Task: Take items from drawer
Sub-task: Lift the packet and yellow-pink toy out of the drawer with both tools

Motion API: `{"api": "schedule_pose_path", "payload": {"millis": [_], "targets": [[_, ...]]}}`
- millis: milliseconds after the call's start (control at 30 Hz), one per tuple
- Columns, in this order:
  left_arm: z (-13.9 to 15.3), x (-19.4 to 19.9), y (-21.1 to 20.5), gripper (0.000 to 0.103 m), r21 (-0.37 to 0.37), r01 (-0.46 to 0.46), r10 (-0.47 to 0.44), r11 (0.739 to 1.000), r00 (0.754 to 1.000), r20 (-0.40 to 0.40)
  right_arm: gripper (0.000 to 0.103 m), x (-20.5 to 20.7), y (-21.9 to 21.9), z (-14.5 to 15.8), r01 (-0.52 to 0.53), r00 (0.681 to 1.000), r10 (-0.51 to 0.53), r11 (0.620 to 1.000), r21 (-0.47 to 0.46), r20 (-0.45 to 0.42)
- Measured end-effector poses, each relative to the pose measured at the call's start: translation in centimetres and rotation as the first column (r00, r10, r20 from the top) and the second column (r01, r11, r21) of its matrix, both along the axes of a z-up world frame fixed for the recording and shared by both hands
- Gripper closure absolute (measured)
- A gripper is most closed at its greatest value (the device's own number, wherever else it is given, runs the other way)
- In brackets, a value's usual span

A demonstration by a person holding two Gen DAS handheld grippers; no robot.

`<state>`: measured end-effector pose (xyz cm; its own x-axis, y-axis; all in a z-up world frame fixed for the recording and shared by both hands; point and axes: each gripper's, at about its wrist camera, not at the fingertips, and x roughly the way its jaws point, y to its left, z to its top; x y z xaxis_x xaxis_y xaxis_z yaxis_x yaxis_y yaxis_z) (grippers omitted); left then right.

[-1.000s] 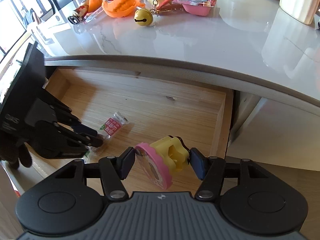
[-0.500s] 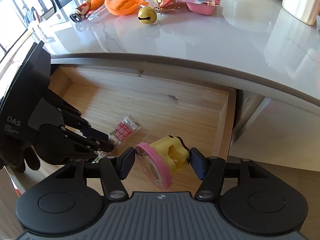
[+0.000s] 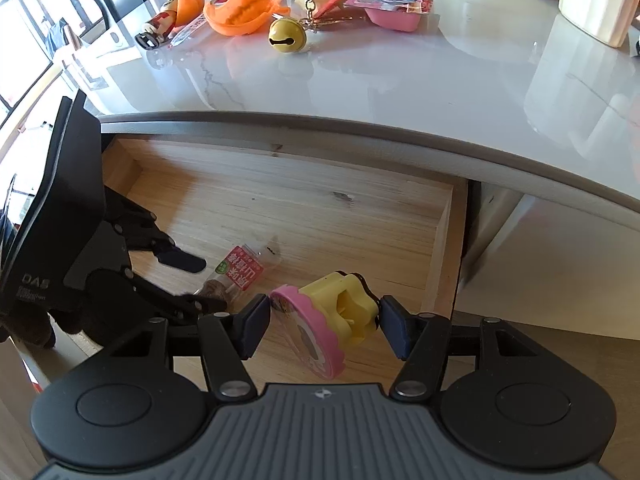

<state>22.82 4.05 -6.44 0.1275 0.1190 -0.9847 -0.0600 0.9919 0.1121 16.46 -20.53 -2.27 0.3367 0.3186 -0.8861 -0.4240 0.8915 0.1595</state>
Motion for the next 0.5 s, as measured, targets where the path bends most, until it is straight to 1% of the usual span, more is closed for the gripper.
{"api": "schedule_pose_path", "payload": {"millis": [67,100,167,300,333,400,500], "targets": [[-0.7,0.2,0.0,0.057,0.002,0.021,-0.021,1.000,0.999,-0.043,0.043,-0.1,-0.1,0.2,-0.003,1.000,0.003,1.000,0.011,0.005],[-0.8,0.2,0.2,0.058,-0.004,0.023,-0.023,1.000,0.999,-0.049,0.043,-0.1,-0.1,0.3,-0.004,1.000,0.004,1.000,0.017,0.007],[-0.6,0.1,0.7,0.063,-0.018,0.015,-0.015,1.000,0.999,-0.044,0.043,0.0,-0.1,0.4,-0.002,1.000,0.002,1.000,0.022,0.008],[-0.2,-0.1,2.1,0.065,-0.050,-0.015,0.014,0.999,0.999,-0.033,0.043,0.0,-0.1,0.3,0.001,1.000,-0.001,1.000,0.018,0.006],[0.0,-0.2,2.4,0.065,-0.064,-0.015,0.013,0.998,1.000,-0.022,0.043,0.1,-0.1,0.2,0.003,1.000,-0.003,1.000,0.014,0.004],[1.0,-0.4,2.8,0.065,-0.068,0.002,-0.001,0.998,1.000,0.018,0.043,0.2,-0.2,-0.1,0.012,1.000,-0.012,1.000,0.007,-0.006],[3.9,-1.5,3.2,0.065,-0.073,0.022,-0.015,0.997,0.995,0.101,0.043,0.4,-0.6,-0.3,0.037,0.999,-0.037,0.999,0.011,-0.036]]}}
